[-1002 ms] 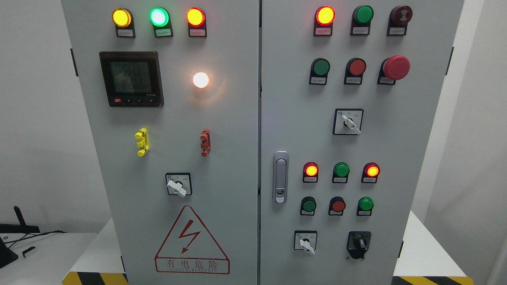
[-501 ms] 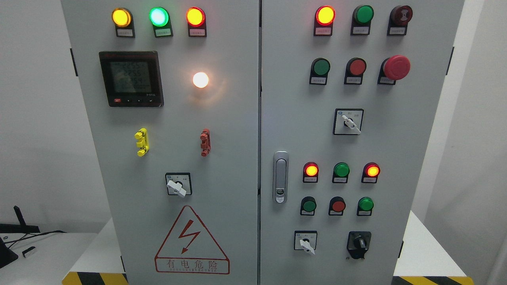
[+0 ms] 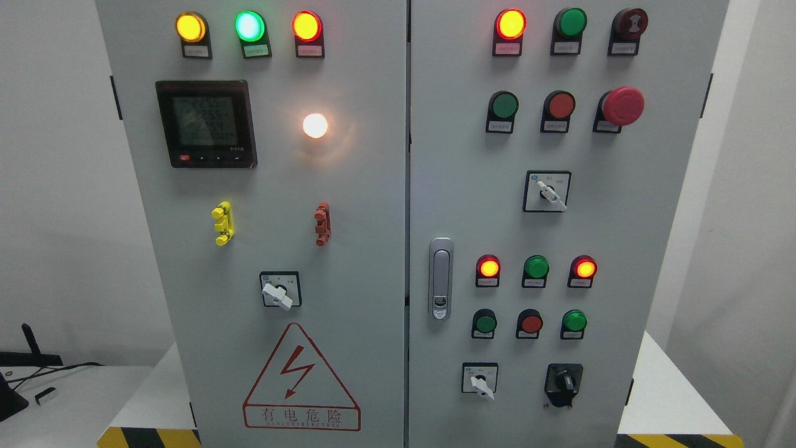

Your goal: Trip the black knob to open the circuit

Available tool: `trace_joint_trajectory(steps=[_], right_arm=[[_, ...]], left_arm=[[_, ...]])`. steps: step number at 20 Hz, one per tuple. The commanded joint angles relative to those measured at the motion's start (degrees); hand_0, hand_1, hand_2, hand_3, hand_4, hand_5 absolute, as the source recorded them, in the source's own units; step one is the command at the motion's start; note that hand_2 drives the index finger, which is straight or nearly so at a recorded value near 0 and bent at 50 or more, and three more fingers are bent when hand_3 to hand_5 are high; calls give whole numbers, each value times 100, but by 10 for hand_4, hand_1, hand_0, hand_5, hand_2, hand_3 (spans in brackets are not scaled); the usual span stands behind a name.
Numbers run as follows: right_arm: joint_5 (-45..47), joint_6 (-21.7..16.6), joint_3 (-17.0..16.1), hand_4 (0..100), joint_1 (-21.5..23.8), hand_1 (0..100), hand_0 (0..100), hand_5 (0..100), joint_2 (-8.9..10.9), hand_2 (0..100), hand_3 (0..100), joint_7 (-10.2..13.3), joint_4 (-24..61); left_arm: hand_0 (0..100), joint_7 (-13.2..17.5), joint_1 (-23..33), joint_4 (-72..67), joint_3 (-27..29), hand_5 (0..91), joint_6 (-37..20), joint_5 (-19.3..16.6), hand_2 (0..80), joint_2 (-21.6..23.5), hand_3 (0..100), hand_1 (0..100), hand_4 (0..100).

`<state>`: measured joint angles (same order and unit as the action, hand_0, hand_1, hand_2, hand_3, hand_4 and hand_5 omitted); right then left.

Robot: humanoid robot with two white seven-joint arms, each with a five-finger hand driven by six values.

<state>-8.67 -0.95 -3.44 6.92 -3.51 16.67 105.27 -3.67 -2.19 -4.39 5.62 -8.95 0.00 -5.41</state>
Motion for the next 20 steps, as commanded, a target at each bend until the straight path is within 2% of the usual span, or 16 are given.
trace_joint_trajectory(steps=[1, 5, 8, 20], right_arm=[[15, 192, 54, 860, -533, 740, 446, 994, -18, 319, 758, 3, -375], [15, 270, 141, 861, -647, 771, 473, 995, -27, 317, 757, -14, -428], [24, 586, 168, 866, -770, 800, 440, 996, -27, 322, 758, -23, -437], [59, 587, 221, 877, -1113, 802, 426, 998, -97, 338, 766, -32, -727]], left_arm=[[120, -2, 0, 0, 0, 0, -1, 26, 0, 5, 0, 389, 0], [120, -2, 0, 0, 0, 0, -1, 26, 0, 5, 0, 389, 0], [120, -2, 0, 0, 0, 0, -1, 26, 0, -3, 0, 389, 0], [120, -2, 0, 0, 0, 0, -1, 26, 0, -3, 0, 389, 0]])
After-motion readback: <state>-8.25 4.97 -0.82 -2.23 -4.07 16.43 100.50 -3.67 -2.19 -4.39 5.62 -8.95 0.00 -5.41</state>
